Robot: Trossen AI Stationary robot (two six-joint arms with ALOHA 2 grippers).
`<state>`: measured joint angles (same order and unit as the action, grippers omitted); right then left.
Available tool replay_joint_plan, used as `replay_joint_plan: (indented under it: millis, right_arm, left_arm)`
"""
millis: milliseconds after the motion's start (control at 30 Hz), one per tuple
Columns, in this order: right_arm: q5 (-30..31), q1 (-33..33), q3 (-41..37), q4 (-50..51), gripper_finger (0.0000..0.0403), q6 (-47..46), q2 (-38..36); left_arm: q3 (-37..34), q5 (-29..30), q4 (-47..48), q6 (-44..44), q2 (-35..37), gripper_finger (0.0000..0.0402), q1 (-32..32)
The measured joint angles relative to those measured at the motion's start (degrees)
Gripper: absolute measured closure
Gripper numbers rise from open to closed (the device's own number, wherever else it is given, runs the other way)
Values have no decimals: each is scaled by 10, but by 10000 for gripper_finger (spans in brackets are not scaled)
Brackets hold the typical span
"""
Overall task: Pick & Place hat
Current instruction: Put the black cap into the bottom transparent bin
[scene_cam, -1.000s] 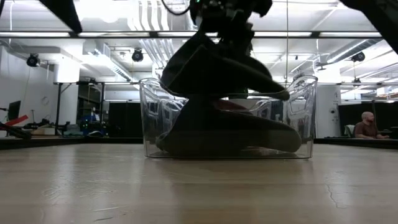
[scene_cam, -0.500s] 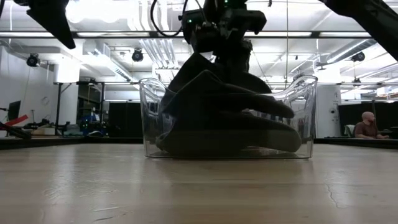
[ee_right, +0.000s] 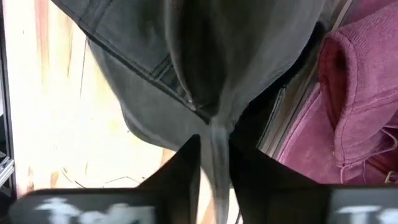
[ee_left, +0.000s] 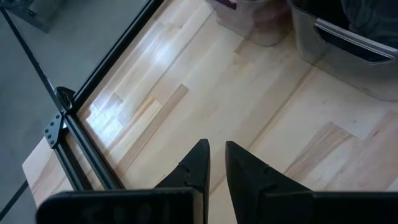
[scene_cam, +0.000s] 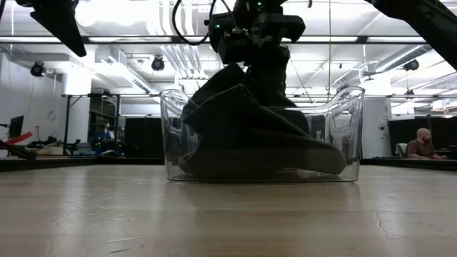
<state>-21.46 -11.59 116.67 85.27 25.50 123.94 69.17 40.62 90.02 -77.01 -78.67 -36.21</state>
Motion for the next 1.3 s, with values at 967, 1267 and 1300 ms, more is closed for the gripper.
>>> replay_joint_plan:
  millis: [967,1267,1300]
  right_arm:
    - [155,30,5,-141,325,-82,-67]
    - [155,31,-36,-186,392,-98,-67]
    - [155,31,-45,-189,393,-102,-67]
  left_arm:
    - [-1,0,-3,0,0,358,0]
    - [-1,0,-5,-1,0,358,0]
    - [-1,1,-5,-1,0,358,0]
